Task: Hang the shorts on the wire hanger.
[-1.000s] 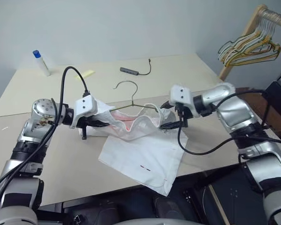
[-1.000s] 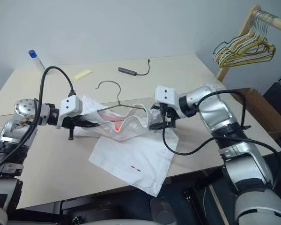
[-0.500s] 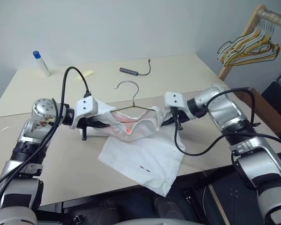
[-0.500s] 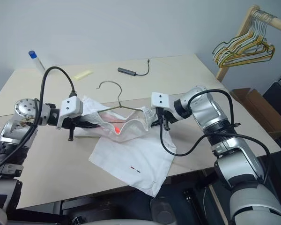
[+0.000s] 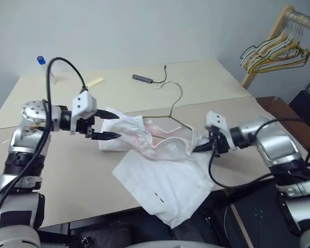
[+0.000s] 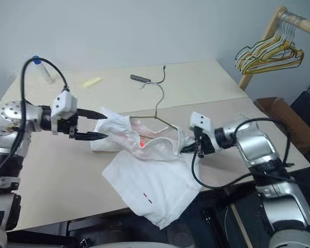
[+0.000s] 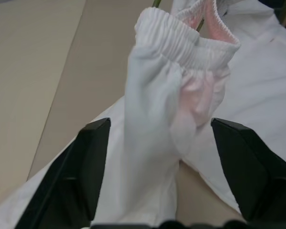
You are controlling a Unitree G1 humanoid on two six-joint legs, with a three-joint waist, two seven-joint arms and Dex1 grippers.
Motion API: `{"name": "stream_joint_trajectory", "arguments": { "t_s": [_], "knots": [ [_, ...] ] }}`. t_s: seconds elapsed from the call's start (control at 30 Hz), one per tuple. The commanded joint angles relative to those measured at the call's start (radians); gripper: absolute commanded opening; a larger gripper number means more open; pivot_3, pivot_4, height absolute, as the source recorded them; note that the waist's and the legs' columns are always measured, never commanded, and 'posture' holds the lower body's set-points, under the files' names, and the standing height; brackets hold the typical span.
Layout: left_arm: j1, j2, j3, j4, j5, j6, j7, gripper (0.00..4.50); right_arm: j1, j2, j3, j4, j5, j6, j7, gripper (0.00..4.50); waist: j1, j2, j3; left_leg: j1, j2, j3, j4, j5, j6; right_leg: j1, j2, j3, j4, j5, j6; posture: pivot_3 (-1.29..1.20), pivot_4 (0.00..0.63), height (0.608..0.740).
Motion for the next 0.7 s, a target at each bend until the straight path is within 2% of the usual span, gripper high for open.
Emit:
{"name": "stream_joint_trajectory", "arguments": {
  "t_s": [0.03,0.2,0.3,0.47,0.53,0.7],
  "knots": [
    [-0.038,-0.043,0.121,-0.075,-0.057,0.054,0.189,4.48,0.099,-0.009,-0.168,-0.127,0.08,0.188,-0.133,0.0,0.004,0.0,0.0,0.0,0.0,0.0,0.0,0.0,0.0,0.0,0.0,0.0,0.0,0.0,0.0,-0.11,0.0,0.74],
    [-0.028,-0.17,0.232,-0.335,-0.28,0.339,0.417,4.48,0.257,0.054,-0.41,-0.276,0.108,0.414,-0.385,0.0,0.026,-0.001,-0.001,-0.001,0.0,0.0,0.001,0.0,0.0,0.001,-0.001,0.0,0.0,0.0,0.001,-0.14,0.004,0.74],
    [-0.02,-0.246,0.274,-0.485,-0.444,0.489,0.532,4.48,0.281,0.105,-0.538,-0.343,0.103,0.546,-0.519,0.0,0.027,0.0,-0.001,-0.001,0.0,-0.001,0.001,0.0,0.0,0.001,-0.001,0.0,0.0,0.0,0.001,-0.16,0.008,0.74],
    [-0.056,-0.312,0.288,-0.571,-0.608,0.619,0.669,4.48,0.191,0.158,-0.721,-0.361,0.061,0.79,-0.688,0.0,0.007,0.005,-0.004,0.001,-0.001,0.001,0.001,0.0,0.0,0.002,0.0,0.002,0.0,0.0,0.001,-0.19,0.008,0.74],
    [-0.064,-0.311,0.268,-0.575,-0.614,0.613,0.664,4.48,0.163,0.145,-0.745,-0.335,0.079,0.822,-0.72,0.0,-0.004,0.005,-0.004,0.003,-0.001,0.0,0.001,0.0,0.0,0.003,0.001,0.003,0.0,0.0,0.001,-0.21,0.005,0.74],
    [-0.098,-0.304,0.23,-0.55,-0.627,0.606,0.637,4.48,0.005,0.151,-0.822,-0.192,0.028,0.83,-0.915,0.0,-0.05,0.006,-0.005,0.012,-0.002,0.001,0.001,0.0,0.0,0.014,0.001,0.003,-0.004,-0.001,0.0,-0.22,0.0,0.74]
  ]
}}
